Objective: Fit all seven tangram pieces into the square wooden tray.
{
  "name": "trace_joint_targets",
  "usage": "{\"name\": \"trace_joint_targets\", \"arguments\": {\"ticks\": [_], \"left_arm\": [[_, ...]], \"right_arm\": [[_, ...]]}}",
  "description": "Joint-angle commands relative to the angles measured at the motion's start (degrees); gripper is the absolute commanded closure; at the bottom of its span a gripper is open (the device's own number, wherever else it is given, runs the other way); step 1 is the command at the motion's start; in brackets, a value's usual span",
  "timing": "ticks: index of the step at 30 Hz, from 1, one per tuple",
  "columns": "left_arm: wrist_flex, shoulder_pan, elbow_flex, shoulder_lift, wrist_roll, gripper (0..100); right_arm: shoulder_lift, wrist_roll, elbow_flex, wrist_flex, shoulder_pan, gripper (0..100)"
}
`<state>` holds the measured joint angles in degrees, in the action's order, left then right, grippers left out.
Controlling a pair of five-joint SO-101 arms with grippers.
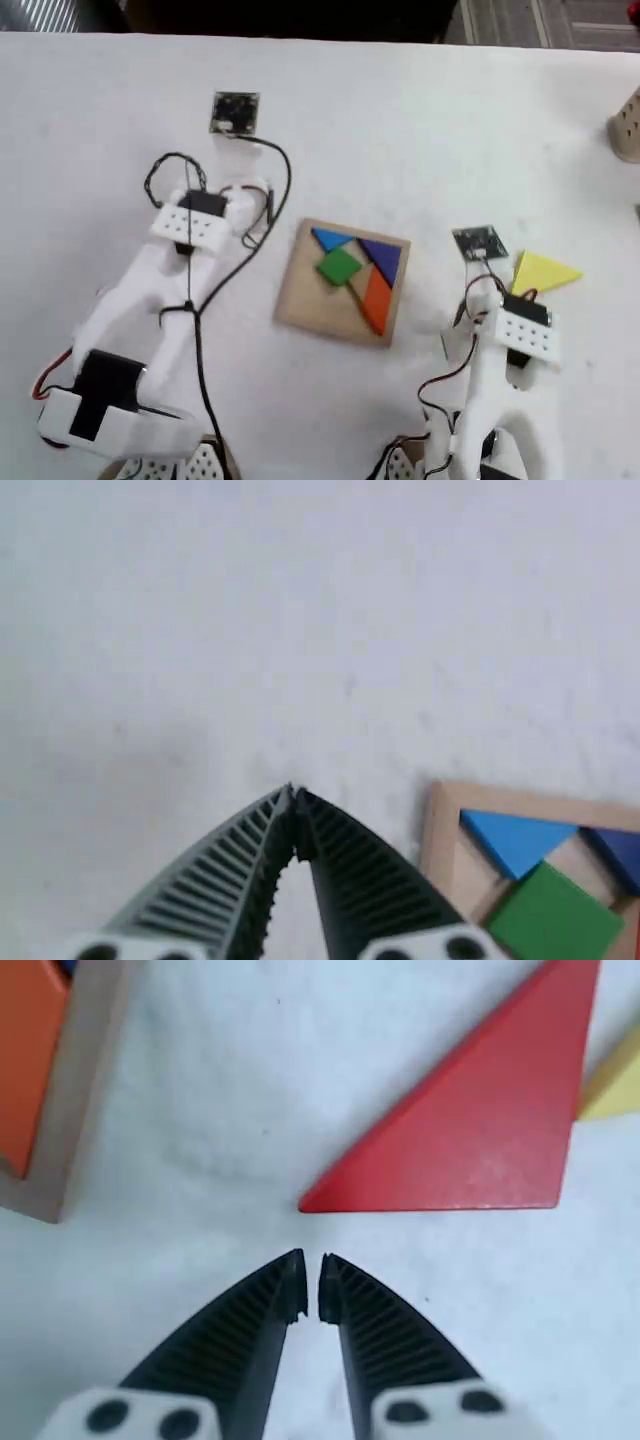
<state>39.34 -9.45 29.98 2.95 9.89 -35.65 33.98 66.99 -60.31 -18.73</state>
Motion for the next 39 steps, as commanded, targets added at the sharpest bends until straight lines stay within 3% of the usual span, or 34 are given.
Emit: {"name": "trace_joint_targets", "arguments": {"ticks": [1,7,11,13,23,34,39], "left_arm": [[9.6,-7.6,-2.2,0.9,0.3,98],[19.3,-19.3,-0.5,0.7,-0.7,98],[20.4,-23.5,1.8,0.8,-7.2,98],[20.0,-24.7,2.3,0.6,-6.4,98],[6.1,-25.3,7.4,0.3,-0.6,98],[3.3,-24.8,7.0,-1.7,1.1,98],[6.2,-24.8,1.8,-7.4,1.4,98]], "right_arm": [[-2.9,3.3,1.1,1.6,-4.3,97.9],[-2.9,3.3,1.1,2.3,-4.4,97.9],[-2.9,3.6,1.5,2.5,-4.4,97.9],[-2.9,3.7,1.5,2.5,-4.4,97.9],[-2.9,3.7,1.6,2.5,-4.4,97.9],[-2.9,3.8,1.6,2.5,-4.4,97.9],[-2.9,3.8,1.6,2.5,-4.4,97.9]]}}
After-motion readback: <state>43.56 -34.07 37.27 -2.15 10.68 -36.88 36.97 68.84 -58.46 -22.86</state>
